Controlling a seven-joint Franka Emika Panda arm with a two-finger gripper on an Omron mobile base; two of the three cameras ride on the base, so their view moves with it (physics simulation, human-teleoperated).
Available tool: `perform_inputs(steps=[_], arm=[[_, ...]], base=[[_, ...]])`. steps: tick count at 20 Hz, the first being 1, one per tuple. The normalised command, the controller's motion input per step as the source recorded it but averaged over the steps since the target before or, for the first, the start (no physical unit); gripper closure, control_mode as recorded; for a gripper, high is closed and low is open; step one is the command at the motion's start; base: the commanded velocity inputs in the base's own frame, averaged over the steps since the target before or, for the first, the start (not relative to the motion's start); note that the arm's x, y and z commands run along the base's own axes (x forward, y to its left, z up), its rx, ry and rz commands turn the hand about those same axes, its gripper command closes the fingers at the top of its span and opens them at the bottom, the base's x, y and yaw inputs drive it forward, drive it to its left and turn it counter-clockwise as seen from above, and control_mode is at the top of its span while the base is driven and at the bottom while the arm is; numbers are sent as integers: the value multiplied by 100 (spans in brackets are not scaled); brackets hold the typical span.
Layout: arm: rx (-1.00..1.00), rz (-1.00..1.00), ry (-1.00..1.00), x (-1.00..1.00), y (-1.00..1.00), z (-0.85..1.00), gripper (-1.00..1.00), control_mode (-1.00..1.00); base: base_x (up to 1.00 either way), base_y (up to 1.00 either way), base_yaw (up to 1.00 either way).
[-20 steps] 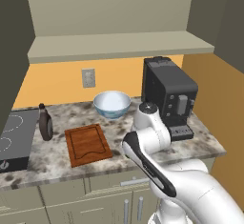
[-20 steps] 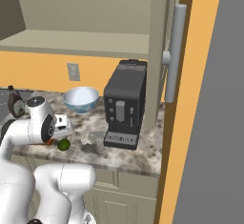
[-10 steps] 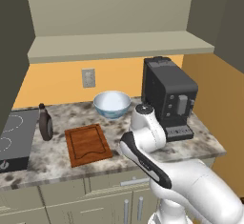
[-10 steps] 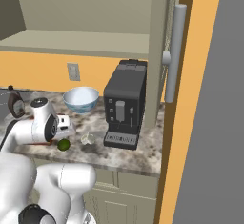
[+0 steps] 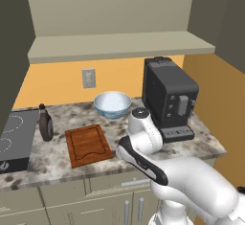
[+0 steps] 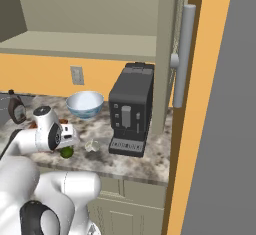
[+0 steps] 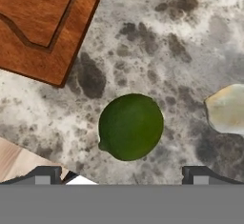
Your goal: Open the cabinet. Place the bowl and condiment on the counter. Then place the lime and garlic on the cutting board.
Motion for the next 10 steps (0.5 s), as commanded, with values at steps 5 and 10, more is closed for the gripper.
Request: perform_inputs(steps=[5,10], arm=[[0,0,1,13,0,-13,-100,-100],[0,0,2,13,0,-14,-100,-100]], base=[[0,0,0],[0,0,0]])
